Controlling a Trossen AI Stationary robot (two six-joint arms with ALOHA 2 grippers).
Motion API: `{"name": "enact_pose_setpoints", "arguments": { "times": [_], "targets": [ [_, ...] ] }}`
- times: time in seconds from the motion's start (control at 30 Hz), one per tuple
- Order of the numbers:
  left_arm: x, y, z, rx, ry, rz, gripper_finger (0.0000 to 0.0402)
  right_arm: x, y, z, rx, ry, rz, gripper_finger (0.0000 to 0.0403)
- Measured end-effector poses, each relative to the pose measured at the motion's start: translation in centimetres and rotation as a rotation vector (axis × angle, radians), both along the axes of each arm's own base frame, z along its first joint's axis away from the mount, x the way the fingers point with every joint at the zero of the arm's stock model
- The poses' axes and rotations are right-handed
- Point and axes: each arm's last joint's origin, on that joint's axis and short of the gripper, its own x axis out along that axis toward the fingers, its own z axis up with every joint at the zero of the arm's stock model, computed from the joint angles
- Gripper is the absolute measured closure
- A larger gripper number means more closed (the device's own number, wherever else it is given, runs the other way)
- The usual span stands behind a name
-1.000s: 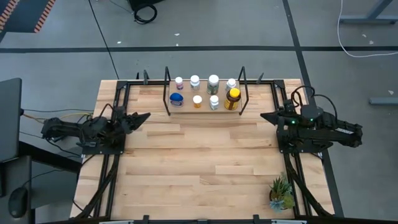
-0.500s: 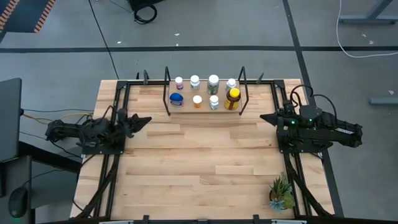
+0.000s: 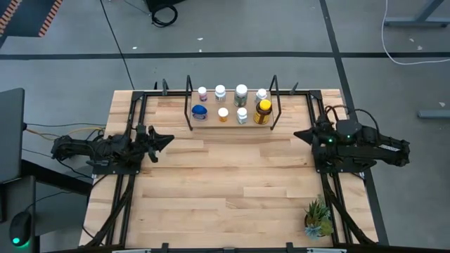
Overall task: Pick and place medicine bottles onto shelf by color
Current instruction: Return to Home Position
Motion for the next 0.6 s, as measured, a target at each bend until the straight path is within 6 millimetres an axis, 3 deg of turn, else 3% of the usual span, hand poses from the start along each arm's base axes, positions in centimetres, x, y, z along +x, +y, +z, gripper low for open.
{"name": "enact_pose_setpoints", "arguments": {
  "times": [0.13,0.3,0.6],
  "targets": [
    [0.00,0.00,0.00,0.000,0.000,0.000,0.0374,-0.28,0.03,-0.92,0.002,0.106,0.003,0.0398],
    [0.00,0.00,0.05,-0.001,-0.006,0.000,0.0381,-0.26,0.02,-1.00,0.079,0.096,-0.030,0.0398],
    [0.00,0.00,0.10,-0.003,-0.013,0.000,0.0368,0.04,-0.11,-0.16,-0.036,0.033,-0.026,0.0398]
  ]
}}
